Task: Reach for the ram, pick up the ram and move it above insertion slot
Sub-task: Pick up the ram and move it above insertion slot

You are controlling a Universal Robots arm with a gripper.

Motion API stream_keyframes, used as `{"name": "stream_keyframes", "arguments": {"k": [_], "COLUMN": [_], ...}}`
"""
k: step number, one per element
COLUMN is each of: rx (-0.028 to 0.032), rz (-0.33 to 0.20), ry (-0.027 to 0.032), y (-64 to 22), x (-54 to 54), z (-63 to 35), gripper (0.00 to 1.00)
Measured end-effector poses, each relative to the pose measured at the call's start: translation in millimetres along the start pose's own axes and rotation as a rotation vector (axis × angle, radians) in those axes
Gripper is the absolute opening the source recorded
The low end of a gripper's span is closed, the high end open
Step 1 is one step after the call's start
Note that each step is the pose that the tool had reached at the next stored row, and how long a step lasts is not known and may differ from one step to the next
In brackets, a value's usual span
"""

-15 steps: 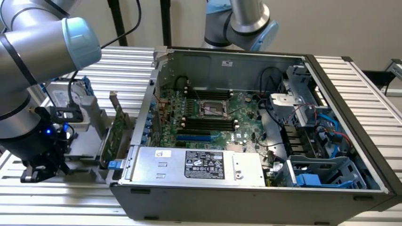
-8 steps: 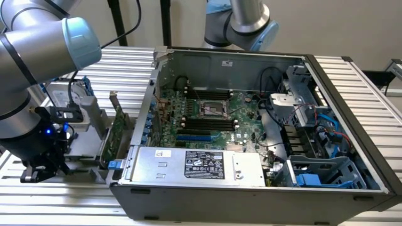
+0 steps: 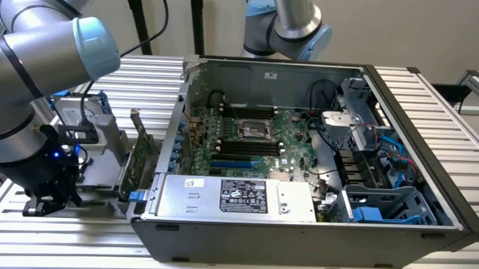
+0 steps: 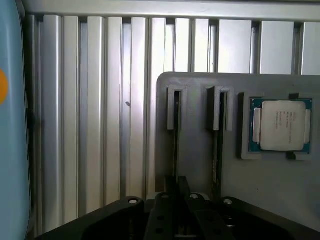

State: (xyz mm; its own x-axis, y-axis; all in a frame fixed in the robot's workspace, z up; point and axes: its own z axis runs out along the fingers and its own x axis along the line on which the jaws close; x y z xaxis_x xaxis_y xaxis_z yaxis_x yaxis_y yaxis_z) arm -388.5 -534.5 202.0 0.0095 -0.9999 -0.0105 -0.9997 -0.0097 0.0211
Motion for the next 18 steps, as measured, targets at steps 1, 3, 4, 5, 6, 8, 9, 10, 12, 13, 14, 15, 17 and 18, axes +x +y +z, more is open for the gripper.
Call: {"name": "stream_keyframes", "arguments": {"k": [1, 3, 4, 5, 6, 8, 9, 10, 12, 13, 14, 15, 17, 18], "rx": [0.0001, 0.0001, 0.0000, 0.0000, -0.0001, -0.0001, -0.0004, -0.0005, -0.0009, -0.0007, -0.0008, -0.0009, -0.0009, -0.0010], "rz": [0.000, 0.000, 0.000, 0.000, 0.000, 0.000, -0.001, -0.001, -0.002, -0.003, -0.003, -0.004, -0.007, -0.008], "ry": [0.0000, -0.0001, 0.0000, 0.0000, 0.0001, 0.0000, 0.0001, 0.0000, 0.0001, 0.0000, 0.0000, 0.0001, 0.0001, 0.0002], "y": [0.0, 0.1, 0.2, 0.2, 0.3, 0.5, 0.6, 0.6, 0.6, 0.4, 0.2, -0.1, -1.2, -1.7], "x": [0.0, -0.1, -0.1, -0.1, -0.2, -0.3, -0.3, -0.4, -0.5, -0.5, -0.5, -0.6, -0.6, -0.7], "z": [-1.6, -6.3, -9.2, -12.7, -17.0, -25.8, -30.3, -35.2, -44.2, -48.6, -53.1, -57.6, -67.0, -71.5], "gripper": [0.14, 0.14, 0.14, 0.14, 0.14, 0.14, 0.14, 0.14, 0.14, 0.14, 0.14, 0.14, 0.14, 0.14]}}
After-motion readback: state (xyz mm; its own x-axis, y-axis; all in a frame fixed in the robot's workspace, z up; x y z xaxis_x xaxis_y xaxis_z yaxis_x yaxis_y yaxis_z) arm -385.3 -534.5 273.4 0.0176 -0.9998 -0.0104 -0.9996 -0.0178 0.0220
